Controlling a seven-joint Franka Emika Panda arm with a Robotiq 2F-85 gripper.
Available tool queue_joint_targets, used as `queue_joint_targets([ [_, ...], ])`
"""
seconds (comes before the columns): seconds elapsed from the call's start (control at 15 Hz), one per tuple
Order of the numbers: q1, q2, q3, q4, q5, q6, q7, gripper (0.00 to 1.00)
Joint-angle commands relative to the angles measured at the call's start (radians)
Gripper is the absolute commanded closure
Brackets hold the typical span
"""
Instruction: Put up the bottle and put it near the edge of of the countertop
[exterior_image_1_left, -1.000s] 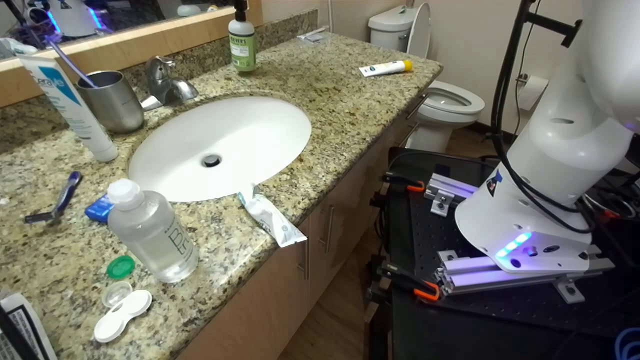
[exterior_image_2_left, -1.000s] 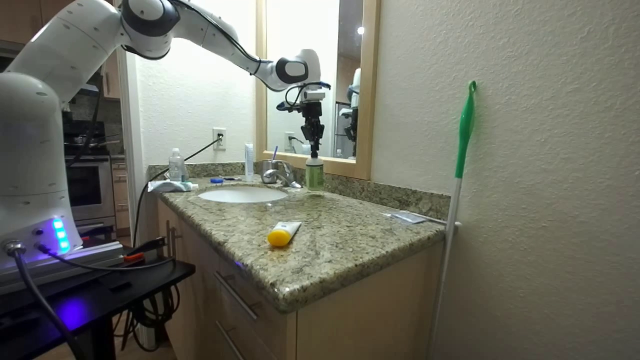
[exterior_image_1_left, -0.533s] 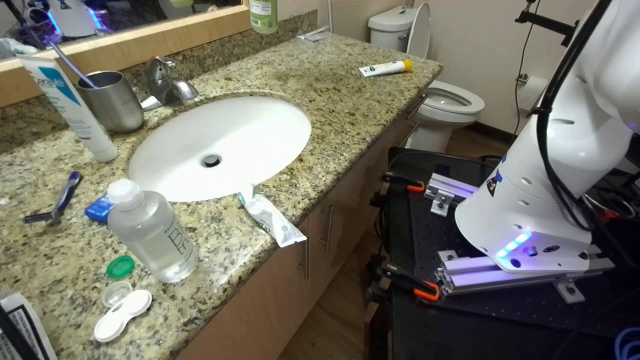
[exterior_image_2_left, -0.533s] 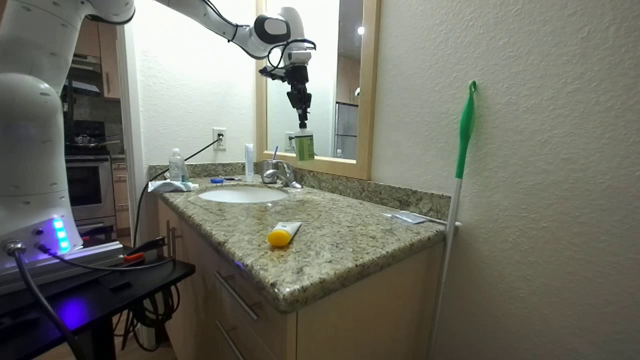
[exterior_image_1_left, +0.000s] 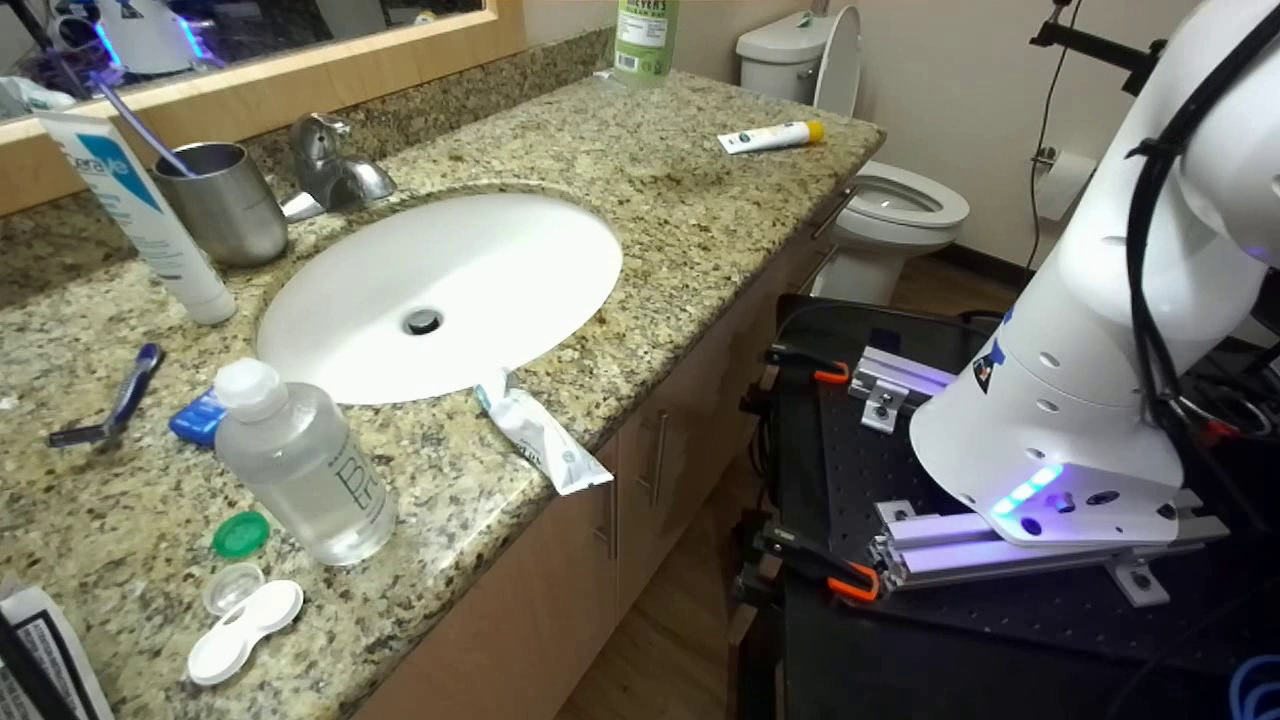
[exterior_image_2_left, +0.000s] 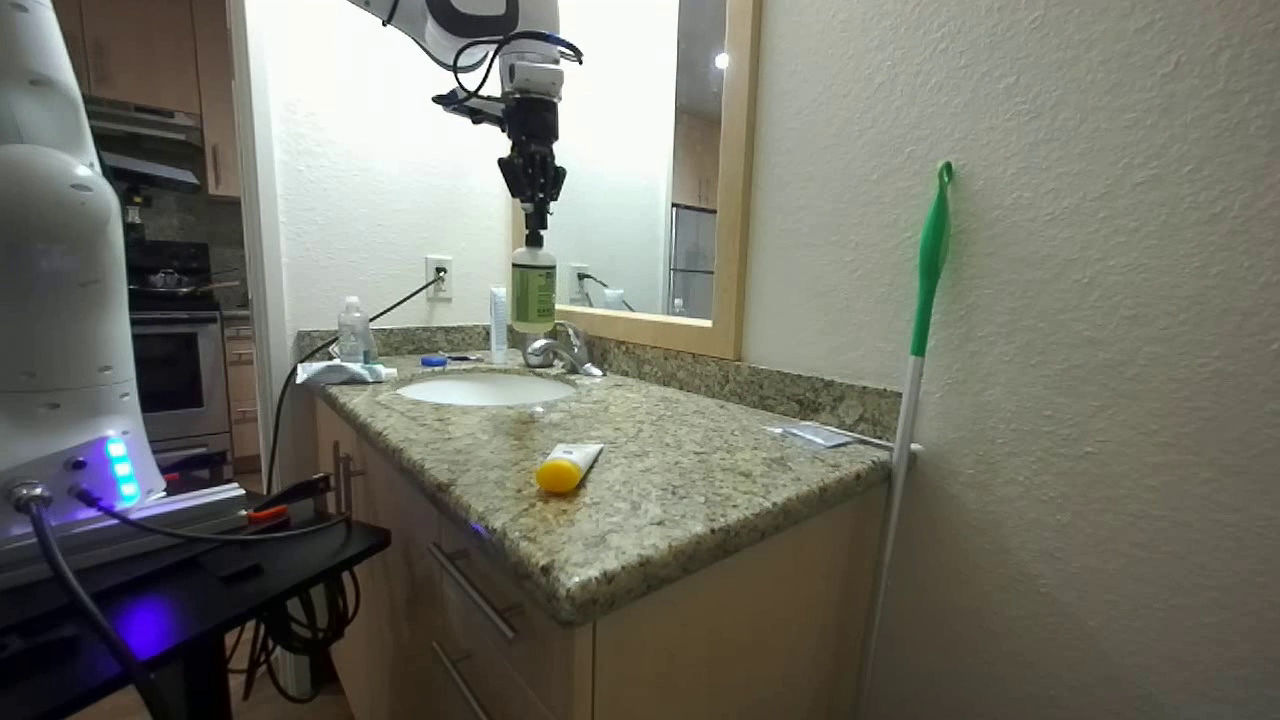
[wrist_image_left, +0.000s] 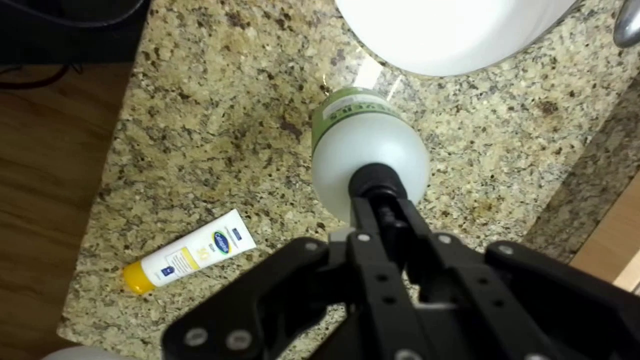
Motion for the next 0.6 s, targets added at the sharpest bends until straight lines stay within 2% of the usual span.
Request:
queue_joint_targets([
  [0.0,-0.029,-0.029,0.016,-0.026,0.006,0.002,-0.013,0.84],
  [0.2,-0.033,-0.071,0.019,-0.064,0.008,0.015,-0.017,0.84],
  [0.27,-0.033,-0.070,0.019,-0.065,0.008,0.018,-0.017,0.96],
  [0.4,-0.058,0.002,0.028,-0.052,-0.072,0.031,0.091,0.96],
  [0.53,-0.075,0.044,0.010,-0.085,-0.149,0.029,0.136,0.96],
])
